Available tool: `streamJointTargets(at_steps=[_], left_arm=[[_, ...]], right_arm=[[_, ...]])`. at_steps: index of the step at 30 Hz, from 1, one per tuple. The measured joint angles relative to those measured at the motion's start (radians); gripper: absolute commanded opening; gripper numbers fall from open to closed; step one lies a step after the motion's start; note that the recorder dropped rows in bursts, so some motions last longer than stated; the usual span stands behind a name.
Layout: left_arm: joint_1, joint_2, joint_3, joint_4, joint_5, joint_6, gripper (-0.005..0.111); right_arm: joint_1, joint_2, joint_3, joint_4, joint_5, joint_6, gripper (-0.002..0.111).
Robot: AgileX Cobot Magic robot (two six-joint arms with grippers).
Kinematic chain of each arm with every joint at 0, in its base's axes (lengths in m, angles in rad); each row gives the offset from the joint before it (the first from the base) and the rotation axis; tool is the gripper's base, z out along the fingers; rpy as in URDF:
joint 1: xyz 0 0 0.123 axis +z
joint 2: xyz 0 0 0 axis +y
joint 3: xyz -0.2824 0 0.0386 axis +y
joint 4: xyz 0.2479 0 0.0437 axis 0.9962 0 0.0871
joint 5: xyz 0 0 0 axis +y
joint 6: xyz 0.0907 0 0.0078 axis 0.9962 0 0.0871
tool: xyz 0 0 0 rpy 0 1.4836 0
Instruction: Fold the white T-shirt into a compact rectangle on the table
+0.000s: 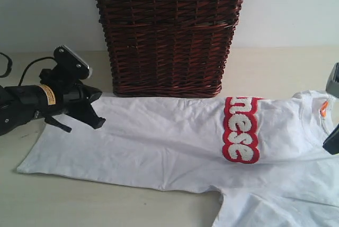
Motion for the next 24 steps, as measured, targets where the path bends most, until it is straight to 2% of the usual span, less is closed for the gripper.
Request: streamJointTargets(at_steps=[8, 14, 17, 21, 24], left_arm=[[-0.105, 0.027, 0.0, 0.033, -0.001, -0.014, 0.0], [-0.112, 0.119, 0.0, 0.034, 0.017, -0.016, 0.0], [-0.112, 0.149, -0.002, 0.028, -0.018, -0.018, 0.0], [-0.112, 0.173, -0.009, 0.017, -0.058, -0.018, 0.0], [-0.112, 0.18, -0.011, 0.015, -0.058, -0.018, 0.0]], right_arm=[[0.087, 0.136, 0.098, 0.053, -0.355, -0.059, 0.0], [0.13, 0.183, 0.098, 0.29, -0.554, -0.063, 0.0], [0.134, 0.191, 0.096, 0.334, -0.612, -0.021, 0.0], [0.134, 0.194, 0.095, 0.244, -0.635, 0.123, 0.0], [0.136, 0.194, 0.086, 0.089, -0.635, 0.241, 0.0]])
